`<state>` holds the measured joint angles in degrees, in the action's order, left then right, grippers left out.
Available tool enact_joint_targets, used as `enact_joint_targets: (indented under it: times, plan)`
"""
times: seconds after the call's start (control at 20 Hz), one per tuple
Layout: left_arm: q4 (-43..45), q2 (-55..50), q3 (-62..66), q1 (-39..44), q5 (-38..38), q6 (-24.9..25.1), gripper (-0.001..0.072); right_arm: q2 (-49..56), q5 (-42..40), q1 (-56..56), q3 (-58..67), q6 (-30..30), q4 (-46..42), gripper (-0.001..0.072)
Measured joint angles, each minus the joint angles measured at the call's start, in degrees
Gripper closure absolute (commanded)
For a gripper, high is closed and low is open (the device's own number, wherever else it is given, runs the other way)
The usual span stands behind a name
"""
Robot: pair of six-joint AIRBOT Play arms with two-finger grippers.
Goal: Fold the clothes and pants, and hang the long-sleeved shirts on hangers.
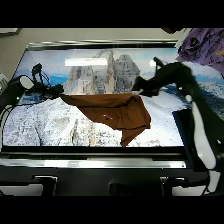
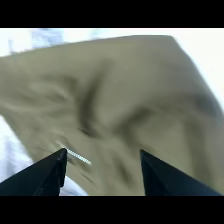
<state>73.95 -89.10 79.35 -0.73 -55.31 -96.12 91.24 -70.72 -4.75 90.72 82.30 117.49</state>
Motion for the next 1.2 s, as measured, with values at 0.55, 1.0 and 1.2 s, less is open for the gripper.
enact_joint_targets:
  times: [0.55, 1.0, 1.2]
  plan:
    - [0.0, 0.0, 0.4, -0.6, -2.2, 0.0, 0.0691, -27.7, 5.3, 3.7, -52.5, 7.7, 9.0, 0.0181]
    - [0.0, -0.2, 0.4, -0.6, -2.3, 0.0, 0.0691, -28.4, 23.5, -3.7, -60.9, 4.7, 13.4, 0.0312]
    - [0.0, -0.7, 0.4, -0.6, -2.3, 0.0, 0.0691, -26.1, 27.7, -4.1, -61.2, 4.2, 15.7, 0.0416]
